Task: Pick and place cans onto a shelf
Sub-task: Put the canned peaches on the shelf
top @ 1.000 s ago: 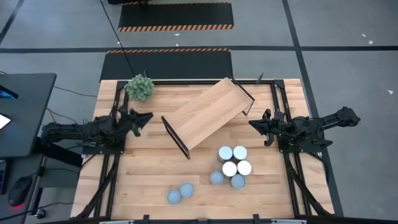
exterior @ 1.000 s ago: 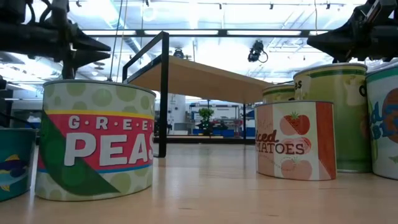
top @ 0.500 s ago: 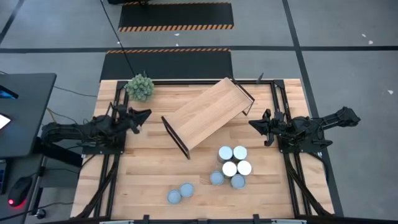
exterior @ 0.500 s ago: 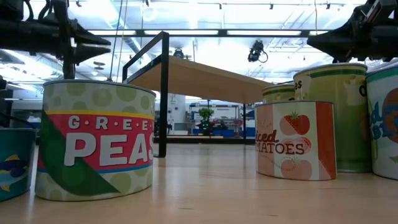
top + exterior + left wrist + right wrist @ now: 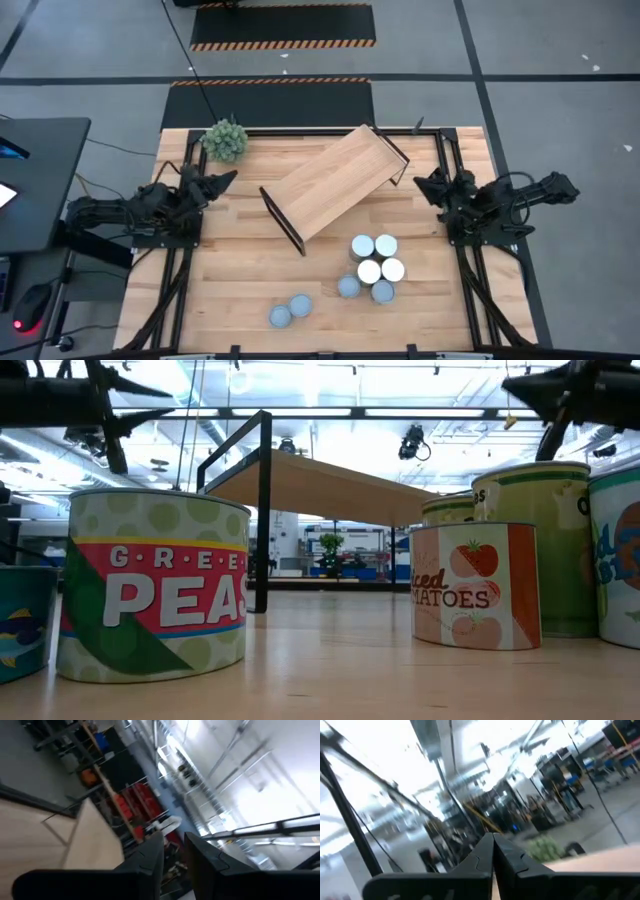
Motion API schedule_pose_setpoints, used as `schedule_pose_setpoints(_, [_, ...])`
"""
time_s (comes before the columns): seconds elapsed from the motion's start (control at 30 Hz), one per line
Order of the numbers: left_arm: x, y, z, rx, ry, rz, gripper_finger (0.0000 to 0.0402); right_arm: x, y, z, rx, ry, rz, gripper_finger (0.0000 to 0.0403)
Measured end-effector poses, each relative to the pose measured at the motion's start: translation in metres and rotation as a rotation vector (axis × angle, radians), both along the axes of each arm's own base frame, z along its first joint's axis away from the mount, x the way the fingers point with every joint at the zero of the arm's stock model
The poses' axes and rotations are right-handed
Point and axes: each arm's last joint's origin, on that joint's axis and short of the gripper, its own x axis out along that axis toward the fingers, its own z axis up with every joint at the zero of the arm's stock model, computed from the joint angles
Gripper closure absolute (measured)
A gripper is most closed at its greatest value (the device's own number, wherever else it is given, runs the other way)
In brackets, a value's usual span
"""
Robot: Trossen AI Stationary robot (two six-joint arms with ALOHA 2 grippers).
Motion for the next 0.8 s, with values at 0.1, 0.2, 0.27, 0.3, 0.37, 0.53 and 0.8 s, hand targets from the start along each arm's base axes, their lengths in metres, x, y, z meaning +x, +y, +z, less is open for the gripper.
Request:
schedule_pose_setpoints(0.1, [-0.003, 0.000, 0.006, 0.045, -0.047, 0.019, 0.0319, -0.003, -0.001, 0.005, 0.036, -0.073, 0.012, 0.0391])
schedule_pose_setpoints(0.2, [-0.005, 0.000, 0.012, 0.131, -0.065, 0.060, 0.0319, -0.005, -0.002, 0.007, 0.156, -0.136, 0.060, 0.0391])
schedule_pose_setpoints(0.27, [-0.007, 0.001, 0.014, 0.185, -0.051, 0.112, 0.0319, -0.004, -0.004, 0.005, 0.329, -0.176, 0.062, 0.0392])
schedule_pose_setpoints(0.3, [-0.007, 0.001, 0.014, 0.208, -0.028, 0.141, 0.0318, -0.004, -0.005, 0.004, 0.385, -0.186, 0.055, 0.0392])
schedule_pose_setpoints(0.37, [-0.007, 0.002, 0.013, 0.236, 0.009, 0.185, 0.0309, -0.002, -0.004, 0.004, 0.379, -0.148, 0.066, 0.0393])
schedule_pose_setpoints(0.53, [-0.008, 0.003, 0.013, 0.242, 0.040, 0.246, 0.0253, 0.004, -0.002, 0.031, 0.328, -0.052, 0.054, 0.0393])
schedule_pose_setpoints(0.8, [-0.009, 0.004, 0.013, 0.199, 0.012, 0.247, 0.0190, 0.021, 0.002, 0.072, 0.234, 0.227, 0.001, 0.0379])
